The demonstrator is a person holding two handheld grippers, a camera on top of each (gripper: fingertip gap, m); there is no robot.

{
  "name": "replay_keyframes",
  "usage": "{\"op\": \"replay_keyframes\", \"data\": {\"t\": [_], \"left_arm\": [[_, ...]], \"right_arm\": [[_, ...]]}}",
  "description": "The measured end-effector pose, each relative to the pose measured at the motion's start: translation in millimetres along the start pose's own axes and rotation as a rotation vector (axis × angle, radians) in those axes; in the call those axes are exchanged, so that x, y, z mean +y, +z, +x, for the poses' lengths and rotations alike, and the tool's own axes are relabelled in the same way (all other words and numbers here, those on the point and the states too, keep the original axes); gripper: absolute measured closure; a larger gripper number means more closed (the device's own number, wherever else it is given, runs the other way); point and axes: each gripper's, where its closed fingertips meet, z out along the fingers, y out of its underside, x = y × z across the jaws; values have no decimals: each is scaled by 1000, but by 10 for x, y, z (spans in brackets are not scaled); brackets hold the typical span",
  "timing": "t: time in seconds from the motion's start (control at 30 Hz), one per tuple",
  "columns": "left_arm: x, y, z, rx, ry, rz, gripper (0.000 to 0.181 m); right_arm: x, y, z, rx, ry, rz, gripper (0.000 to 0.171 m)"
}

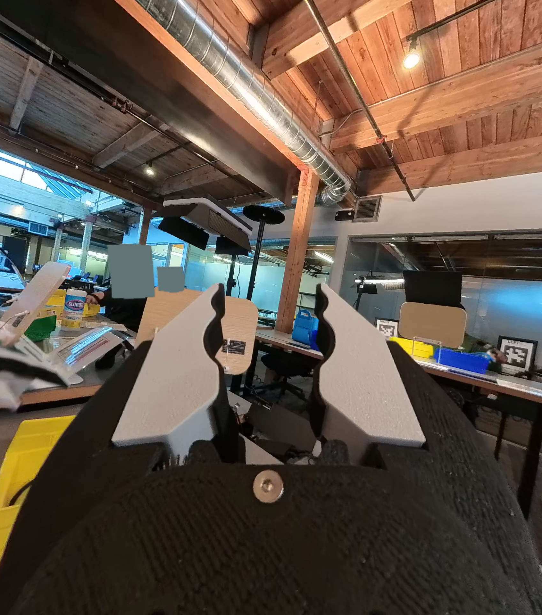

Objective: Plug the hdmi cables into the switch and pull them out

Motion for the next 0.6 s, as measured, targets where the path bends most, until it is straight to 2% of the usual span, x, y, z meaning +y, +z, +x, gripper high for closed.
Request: {"op": "replay_keyframes", "data": {"t": [0.13, 0.2, 0.23, 0.3, 0.37, 0.47, 0.5, 0.6], "left_arm": [[495, 781, 825, 235, -5, -52, 123], [796, 1196, 960, 278, -36, -151, 152], [916, 1409, 913, 252, -49, -194, 159], [1090, 1781, 609, 108, -67, -262, 161], [1180, 1983, 273, -40, -88, -304, 161], [1181, 2090, -183, -219, -71, -284, 166], [1188, 2091, -322, -270, -57, -289, 165], [1162, 2079, -606, -367, -49, -279, 166]], "right_arm": [[58, 58, -46, -7, -11, -28, 118], [81, 83, -77, -12, -20, -40, 118], [96, 96, -87, -13, -26, -48, 118], [147, 121, -78, 4, -49, -77, 118], [264, 144, 3, 56, -102, -142, 118], [566, 190, 238, 158, -182, -278, 119], [699, 221, 319, 177, -183, -317, 125], [1278, 324, 493, 165, -80, -479, 126]]}}
